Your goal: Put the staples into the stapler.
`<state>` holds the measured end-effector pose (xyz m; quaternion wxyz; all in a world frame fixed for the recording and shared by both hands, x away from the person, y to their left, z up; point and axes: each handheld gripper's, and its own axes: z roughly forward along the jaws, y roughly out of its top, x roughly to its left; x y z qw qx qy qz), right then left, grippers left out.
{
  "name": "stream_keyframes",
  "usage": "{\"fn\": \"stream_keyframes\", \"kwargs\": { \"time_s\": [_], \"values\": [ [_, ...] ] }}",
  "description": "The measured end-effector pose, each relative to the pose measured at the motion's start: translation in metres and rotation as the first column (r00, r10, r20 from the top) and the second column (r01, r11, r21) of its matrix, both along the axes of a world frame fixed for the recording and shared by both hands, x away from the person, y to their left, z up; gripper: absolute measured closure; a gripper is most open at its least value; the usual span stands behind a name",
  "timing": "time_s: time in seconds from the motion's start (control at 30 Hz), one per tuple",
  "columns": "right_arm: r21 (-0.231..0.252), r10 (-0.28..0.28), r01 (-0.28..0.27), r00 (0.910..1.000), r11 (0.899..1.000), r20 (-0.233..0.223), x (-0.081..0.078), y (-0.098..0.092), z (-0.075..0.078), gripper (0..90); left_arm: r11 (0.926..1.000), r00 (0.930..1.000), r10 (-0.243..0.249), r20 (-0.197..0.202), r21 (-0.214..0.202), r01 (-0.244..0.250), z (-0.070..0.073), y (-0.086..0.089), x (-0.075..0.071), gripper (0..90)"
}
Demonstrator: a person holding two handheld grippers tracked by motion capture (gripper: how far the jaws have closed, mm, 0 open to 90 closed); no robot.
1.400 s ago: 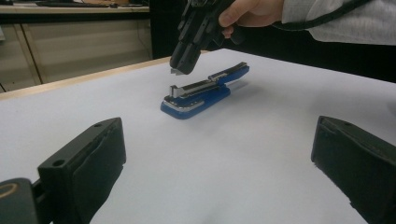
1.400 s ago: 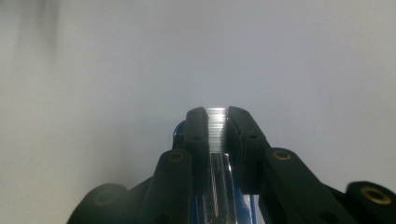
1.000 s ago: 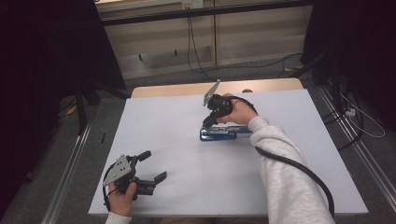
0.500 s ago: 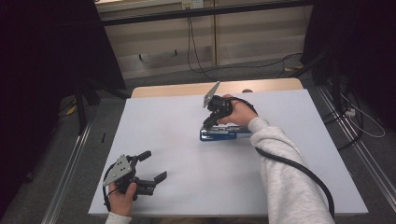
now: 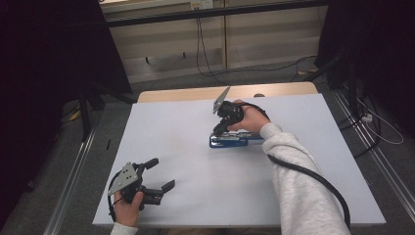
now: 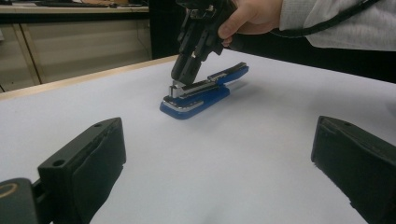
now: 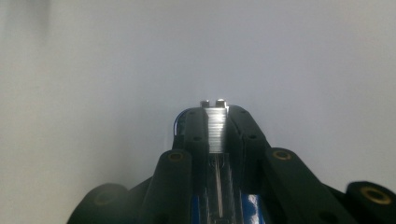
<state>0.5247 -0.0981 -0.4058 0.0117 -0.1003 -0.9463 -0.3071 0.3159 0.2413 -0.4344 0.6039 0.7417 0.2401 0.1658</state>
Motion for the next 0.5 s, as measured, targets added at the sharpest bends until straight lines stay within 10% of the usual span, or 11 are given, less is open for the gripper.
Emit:
{"fn": "stream_keyframes", "kwargs": {
  "time_s": [0.5],
  "values": [
    [0.0, -0.004, 0.004, 1.0, 1.0, -0.003, 0.0002, 0.0, -0.0016, 78.4, 1.0, 1.0, -0.005, -0.004, -0.002, 0.005, -0.0002, -0.0005, 0.0001, 3.1]
  ]
}}
